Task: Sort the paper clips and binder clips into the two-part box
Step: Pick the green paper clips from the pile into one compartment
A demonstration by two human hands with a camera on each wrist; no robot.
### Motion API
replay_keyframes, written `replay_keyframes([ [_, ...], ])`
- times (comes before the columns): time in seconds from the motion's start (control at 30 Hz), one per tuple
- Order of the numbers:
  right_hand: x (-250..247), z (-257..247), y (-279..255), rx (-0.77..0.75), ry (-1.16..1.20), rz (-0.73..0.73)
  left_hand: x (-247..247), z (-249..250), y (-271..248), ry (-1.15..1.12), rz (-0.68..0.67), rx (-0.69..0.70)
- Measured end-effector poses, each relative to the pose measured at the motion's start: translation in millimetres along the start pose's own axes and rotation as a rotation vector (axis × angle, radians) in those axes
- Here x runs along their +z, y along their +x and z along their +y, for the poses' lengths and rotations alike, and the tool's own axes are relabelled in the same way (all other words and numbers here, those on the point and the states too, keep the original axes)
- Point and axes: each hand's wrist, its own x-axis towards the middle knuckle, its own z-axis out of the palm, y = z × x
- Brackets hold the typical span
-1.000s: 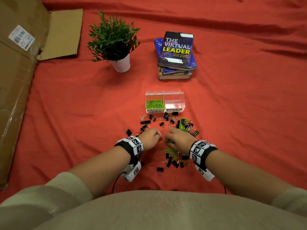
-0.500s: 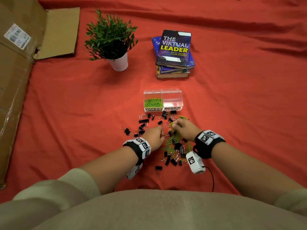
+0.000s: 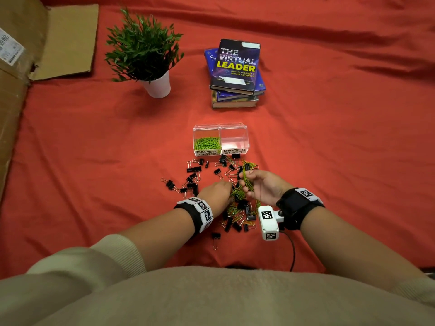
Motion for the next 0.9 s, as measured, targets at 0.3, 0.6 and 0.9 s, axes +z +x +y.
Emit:
replay_keyframes([
  [0.3,4.3,-0.8,1.8,0.033,-0.455,0.091,-1.0,2.6,-2.4,0.188,-0.084,-0.034],
  [0.6,22.7,24.8,14.6,-0.130,-1.491,0.206,-0.6,-16.4,-10.9,0.232,-0.094,-0.039],
  [0.9,26.3,48.1,12.8,-0.150,-1.959,0.116,-6.9,-25.8,-20.3,-0.133,-0.033,-0.067],
])
